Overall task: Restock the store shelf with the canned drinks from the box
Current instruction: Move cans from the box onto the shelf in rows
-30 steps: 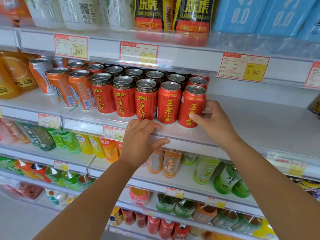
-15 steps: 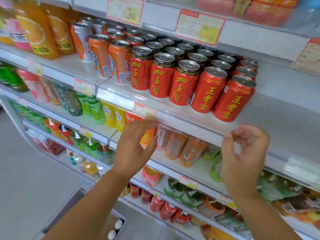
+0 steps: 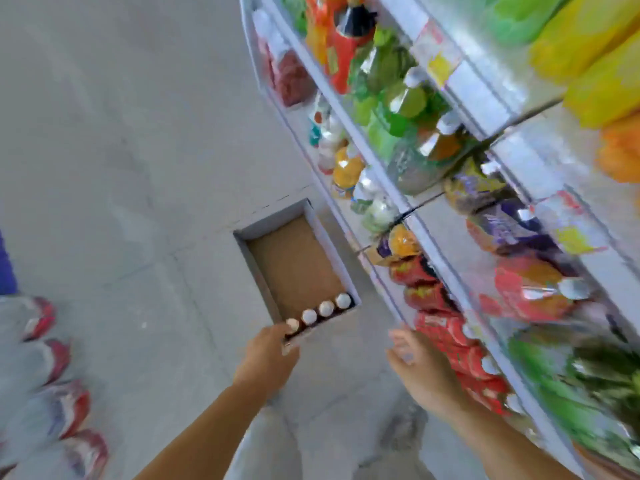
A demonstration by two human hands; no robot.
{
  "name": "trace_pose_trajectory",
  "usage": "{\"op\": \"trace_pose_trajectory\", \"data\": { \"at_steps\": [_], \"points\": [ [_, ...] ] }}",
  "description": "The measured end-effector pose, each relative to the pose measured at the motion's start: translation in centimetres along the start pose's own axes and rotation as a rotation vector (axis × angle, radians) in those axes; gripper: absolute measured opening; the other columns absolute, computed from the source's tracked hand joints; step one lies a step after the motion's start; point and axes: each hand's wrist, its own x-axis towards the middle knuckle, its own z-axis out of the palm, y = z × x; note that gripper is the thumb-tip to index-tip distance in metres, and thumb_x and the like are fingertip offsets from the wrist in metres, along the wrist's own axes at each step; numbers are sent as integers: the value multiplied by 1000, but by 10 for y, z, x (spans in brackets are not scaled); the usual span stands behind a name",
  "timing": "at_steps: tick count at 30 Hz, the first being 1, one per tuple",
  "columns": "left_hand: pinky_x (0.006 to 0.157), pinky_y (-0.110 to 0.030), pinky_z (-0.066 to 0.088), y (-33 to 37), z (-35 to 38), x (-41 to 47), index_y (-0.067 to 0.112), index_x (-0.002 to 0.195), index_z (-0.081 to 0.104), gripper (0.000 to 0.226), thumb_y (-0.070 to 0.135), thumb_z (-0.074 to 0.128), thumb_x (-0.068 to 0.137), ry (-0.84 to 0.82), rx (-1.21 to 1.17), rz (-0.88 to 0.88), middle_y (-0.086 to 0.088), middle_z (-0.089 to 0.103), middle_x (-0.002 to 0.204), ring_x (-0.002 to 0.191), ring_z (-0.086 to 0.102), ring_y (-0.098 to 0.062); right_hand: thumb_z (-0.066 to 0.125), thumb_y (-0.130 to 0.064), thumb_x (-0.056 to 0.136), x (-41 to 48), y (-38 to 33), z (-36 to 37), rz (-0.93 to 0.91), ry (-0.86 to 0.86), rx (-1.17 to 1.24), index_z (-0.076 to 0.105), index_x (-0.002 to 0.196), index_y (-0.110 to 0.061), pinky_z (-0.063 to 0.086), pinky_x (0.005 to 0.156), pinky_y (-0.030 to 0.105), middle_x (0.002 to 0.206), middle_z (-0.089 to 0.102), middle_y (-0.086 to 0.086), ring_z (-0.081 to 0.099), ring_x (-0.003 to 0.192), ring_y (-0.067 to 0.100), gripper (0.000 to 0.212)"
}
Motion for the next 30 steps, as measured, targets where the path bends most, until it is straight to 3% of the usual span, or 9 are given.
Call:
{"op": "trace_pose_trajectory", "data": {
  "at_steps": [3, 6, 8, 11, 13, 18, 21, 23, 30],
  "points": [
    [80, -36, 52, -40, 44, 65, 24, 103, 63, 20, 30, 54, 86, -73, -16, -66, -2, 66, 105, 95, 66, -27, 62, -24, 90, 91, 34, 64, 31, -111, -133, 60, 122, -18, 43, 90, 27, 114, 57, -1, 60, 108, 18, 32],
    [93, -30, 43, -69, 90, 144, 20, 122, 60, 31, 31, 55, 93, -80, 13, -62, -1, 60, 121, 113, 57, -23, 57, -27, 92, 183, 69, 125, 50, -195, -219, 60, 122, -15, 45, 94, 32, 121, 57, 4, 58, 113, 21, 33],
    [98, -28, 40, -85, 119, 198, 22, 125, 60, 35, 32, 57, 92, -61, 15, -29, 0, 59, 126, 118, 54, -21, 55, -28, 88, 239, 91, 163, 10, -194, -282, 64, 113, -13, 49, 89, 37, 115, 63, 8, 60, 109, 26, 30],
    [82, -30, 46, -107, 155, 267, 21, 100, 67, 14, 23, 62, 87, -62, -1, 17, 0, 63, 105, 107, 59, -26, 61, -19, 85, 307, 121, 211, -98, -173, -362, 69, 105, -12, 50, 85, 39, 106, 67, 8, 60, 103, 27, 23],
    [87, -32, 46, -127, 182, 312, 22, 110, 64, 32, 37, 61, 83, -51, 69, 58, 1, 63, 109, 107, 58, -24, 64, -20, 80, 341, 139, 239, -209, -168, -442, 69, 99, -16, 49, 82, 37, 98, 67, 4, 61, 98, 27, 21],
    [92, -41, 48, -168, 237, 370, 40, 126, 48, 72, 65, 53, 59, -140, 129, 62, 9, 63, 118, 111, 57, -22, 73, -35, 71, 380, 175, 285, -297, -328, -681, 48, 135, -29, 20, 113, 39, 136, 48, -1, 24, 141, 27, 69],
    [96, -47, 44, -170, 250, 378, 39, 129, 43, 74, 67, 63, 63, -85, 127, 57, 8, 61, 123, 117, 51, -25, 71, -55, 67, 396, 180, 295, -282, -367, -857, 29, 146, -33, -1, 117, 49, 146, 42, 5, 9, 147, 32, 92],
    [97, -48, 42, -171, 253, 382, 40, 129, 41, 76, 73, 63, 64, -60, 172, 61, 8, 61, 124, 117, 51, -26, 68, -69, 63, 406, 180, 299, -229, -380, -958, 22, 147, -32, -2, 116, 54, 146, 43, 11, 9, 146, 35, 103],
    [111, -44, 23, -154, 249, 380, 34, 130, 47, 69, 61, 65, 69, 19, 211, 61, 6, 68, 109, 109, 58, -22, 73, -57, 62, 404, 177, 298, -231, -301, -843, 44, 136, -28, 0, 118, 52, 136, 55, 4, 19, 146, 19, 85]
  ]
}}
